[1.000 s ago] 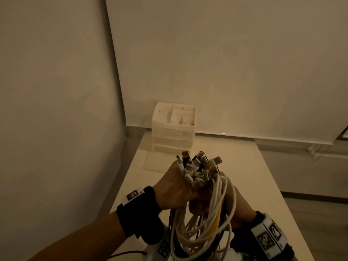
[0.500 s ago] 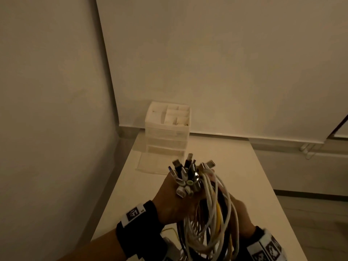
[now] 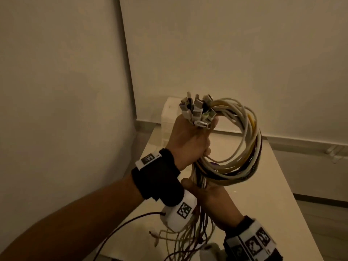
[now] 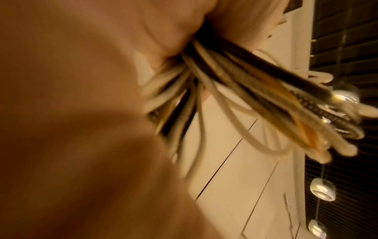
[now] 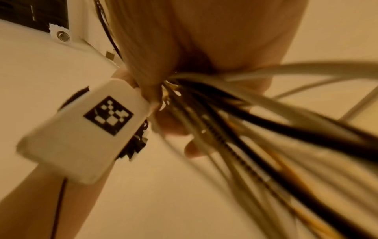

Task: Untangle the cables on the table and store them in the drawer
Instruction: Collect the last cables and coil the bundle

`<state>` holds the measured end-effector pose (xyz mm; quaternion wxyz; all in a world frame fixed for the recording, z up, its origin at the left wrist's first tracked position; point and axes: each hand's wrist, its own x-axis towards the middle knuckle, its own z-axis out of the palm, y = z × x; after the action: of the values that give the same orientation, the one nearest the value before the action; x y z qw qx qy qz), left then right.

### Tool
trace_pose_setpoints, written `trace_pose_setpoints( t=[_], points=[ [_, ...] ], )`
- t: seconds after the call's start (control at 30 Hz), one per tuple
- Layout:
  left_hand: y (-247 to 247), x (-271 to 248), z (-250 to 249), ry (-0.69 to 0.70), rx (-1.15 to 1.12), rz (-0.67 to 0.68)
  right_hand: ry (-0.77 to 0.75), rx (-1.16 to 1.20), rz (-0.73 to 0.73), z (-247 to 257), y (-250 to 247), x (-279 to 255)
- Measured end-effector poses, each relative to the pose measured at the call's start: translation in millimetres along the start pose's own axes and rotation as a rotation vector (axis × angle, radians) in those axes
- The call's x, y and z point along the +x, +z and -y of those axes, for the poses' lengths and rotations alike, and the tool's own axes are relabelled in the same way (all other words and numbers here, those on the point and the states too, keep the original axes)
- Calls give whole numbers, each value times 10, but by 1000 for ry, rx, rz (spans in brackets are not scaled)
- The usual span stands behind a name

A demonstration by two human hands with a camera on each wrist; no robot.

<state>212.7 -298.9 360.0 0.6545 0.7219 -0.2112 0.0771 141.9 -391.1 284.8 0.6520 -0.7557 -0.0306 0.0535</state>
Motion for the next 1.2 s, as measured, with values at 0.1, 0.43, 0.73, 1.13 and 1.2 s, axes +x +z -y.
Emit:
trace_pose_setpoints(
  t=[0.1, 0.43, 0.73, 1.13, 1.2],
  points=[
    [-121, 57, -146, 78, 45, -3, -51, -30, 11, 59, 29, -5],
    [-633, 326, -258, 75, 85, -367, 268, -41, 135, -182, 262, -243],
    [-1031, 485, -176, 251, 579, -432, 183, -223, -13, -52, 97, -367],
    [-1087, 328, -303, 448, 692, -438, 200, -444, -132, 49, 18, -575],
    [-1126, 304, -270, 398, 684, -403, 128, -574, -171, 96, -52, -639]
  ],
)
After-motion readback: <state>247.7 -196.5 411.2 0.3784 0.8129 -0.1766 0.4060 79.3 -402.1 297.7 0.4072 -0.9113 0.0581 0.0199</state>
